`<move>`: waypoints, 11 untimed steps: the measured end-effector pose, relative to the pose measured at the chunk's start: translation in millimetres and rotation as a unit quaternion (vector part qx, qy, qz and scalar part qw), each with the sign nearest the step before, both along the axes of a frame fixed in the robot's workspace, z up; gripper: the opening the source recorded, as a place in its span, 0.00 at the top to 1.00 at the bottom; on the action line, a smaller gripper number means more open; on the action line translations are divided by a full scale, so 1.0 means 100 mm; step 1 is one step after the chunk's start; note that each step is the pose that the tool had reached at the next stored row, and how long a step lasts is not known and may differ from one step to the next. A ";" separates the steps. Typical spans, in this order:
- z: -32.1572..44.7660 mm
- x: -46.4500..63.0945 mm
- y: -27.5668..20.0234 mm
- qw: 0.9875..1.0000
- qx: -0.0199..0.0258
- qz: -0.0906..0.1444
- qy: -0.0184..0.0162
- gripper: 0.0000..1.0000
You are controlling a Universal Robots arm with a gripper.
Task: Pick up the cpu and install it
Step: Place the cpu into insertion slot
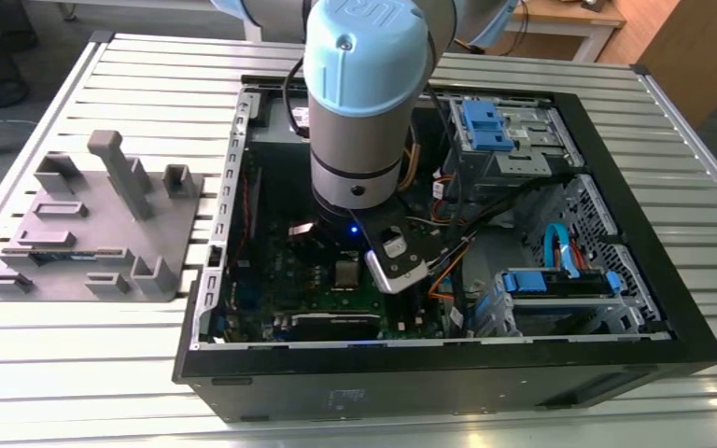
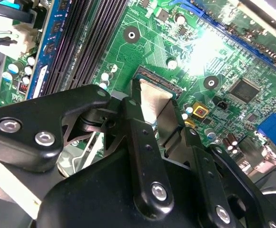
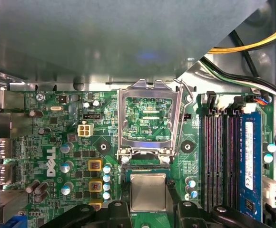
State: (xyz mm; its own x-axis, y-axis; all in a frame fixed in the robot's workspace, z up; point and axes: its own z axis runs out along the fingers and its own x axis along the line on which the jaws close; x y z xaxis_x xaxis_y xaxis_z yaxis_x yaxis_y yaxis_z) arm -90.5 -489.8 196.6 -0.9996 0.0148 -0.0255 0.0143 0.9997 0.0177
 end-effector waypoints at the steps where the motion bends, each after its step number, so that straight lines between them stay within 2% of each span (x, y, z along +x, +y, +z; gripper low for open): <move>1: 0.000 0.00 0.000 1.000 0.000 0.000 0.000 0.61; 11: -0.006 -0.02 -0.013 1.000 0.000 0.000 0.000 0.61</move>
